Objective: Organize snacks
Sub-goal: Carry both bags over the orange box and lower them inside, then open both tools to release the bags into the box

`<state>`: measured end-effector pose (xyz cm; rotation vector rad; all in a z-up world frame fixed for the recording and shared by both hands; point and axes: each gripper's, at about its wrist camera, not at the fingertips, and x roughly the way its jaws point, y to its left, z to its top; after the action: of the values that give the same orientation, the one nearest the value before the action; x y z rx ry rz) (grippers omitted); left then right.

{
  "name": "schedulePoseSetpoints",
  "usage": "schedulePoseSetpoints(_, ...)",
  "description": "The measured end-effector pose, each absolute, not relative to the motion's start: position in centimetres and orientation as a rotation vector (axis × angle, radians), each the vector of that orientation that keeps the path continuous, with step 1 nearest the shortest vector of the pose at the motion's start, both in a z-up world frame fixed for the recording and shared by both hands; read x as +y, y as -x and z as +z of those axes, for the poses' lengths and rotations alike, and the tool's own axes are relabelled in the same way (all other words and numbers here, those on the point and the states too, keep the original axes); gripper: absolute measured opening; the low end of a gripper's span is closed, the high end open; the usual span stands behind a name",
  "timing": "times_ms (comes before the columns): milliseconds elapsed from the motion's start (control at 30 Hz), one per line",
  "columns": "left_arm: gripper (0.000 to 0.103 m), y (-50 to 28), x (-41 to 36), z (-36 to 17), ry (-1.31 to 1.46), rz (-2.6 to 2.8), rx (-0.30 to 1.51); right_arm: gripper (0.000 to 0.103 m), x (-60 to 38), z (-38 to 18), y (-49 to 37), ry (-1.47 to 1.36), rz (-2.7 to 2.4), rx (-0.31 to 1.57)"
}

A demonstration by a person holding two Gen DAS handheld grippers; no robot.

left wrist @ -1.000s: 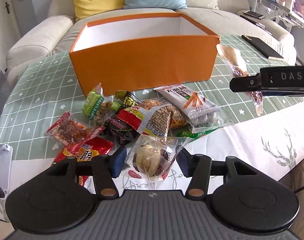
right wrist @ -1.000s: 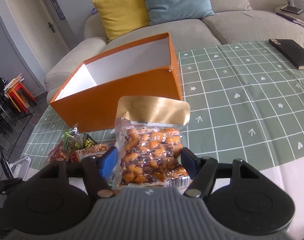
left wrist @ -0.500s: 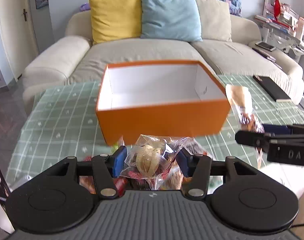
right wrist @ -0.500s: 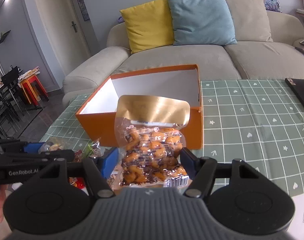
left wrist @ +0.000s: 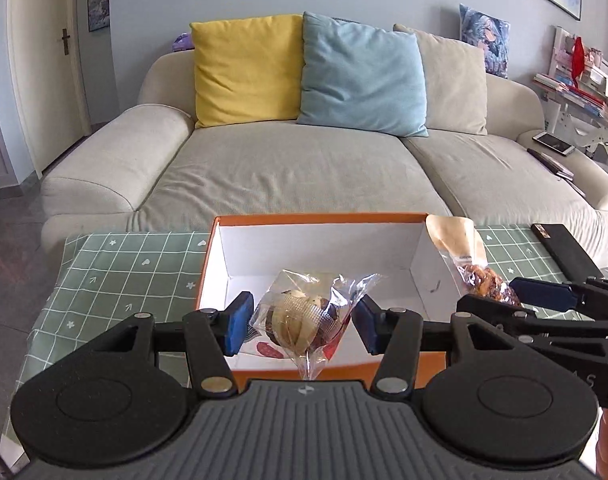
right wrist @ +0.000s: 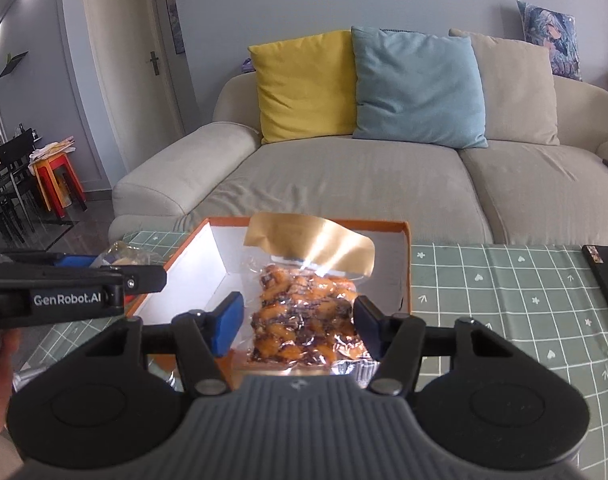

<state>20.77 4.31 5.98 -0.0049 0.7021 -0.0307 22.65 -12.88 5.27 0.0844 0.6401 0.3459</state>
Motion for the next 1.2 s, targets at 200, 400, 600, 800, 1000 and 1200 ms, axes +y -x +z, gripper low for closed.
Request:
schedulePoseSetpoints(200, 0.061, -25.2, 5.2, 3.8, 0.019, -0.014, 0.774, 0.058, -11.1, 4.5, -27.7, -0.037, 0.328, 0.688)
schedulePoseSetpoints(400, 0.061, -28.2, 5.9, 1.1, 0.009, -0.029, 0.886, 0.058, -9.1, 2.3, -31.9, 0.004, 0.318, 0.797)
schedulePoseSetpoints(600, 0.061, -29.8, 6.4, -1.3, -0.038, -0.027, 0.985, 0.055, -7.5, -0.5, -34.6, 0.038, 0.348, 0.926)
schedulePoseSetpoints(800, 0.061, -30.6, 6.5, -2.8, -0.088, -0.015, 1.044, 0.055, -6.3, -3.3, -36.1, 0.051, 0.35, 1.052)
schedulePoseSetpoints(1000, 0.062, -30.9, 6.1, -4.1, -0.161, 0.0, 1.087, 0.032, -5.7, -4.9, -36.3, 0.069, 0.364, 1.127)
schedulePoseSetpoints(1200, 0.068, -30.7, 5.8, -4.1, -0.178, -0.004, 1.096, 0.033, -5.5, -5.0, -36.0, 0.087, 0.367, 1.125)
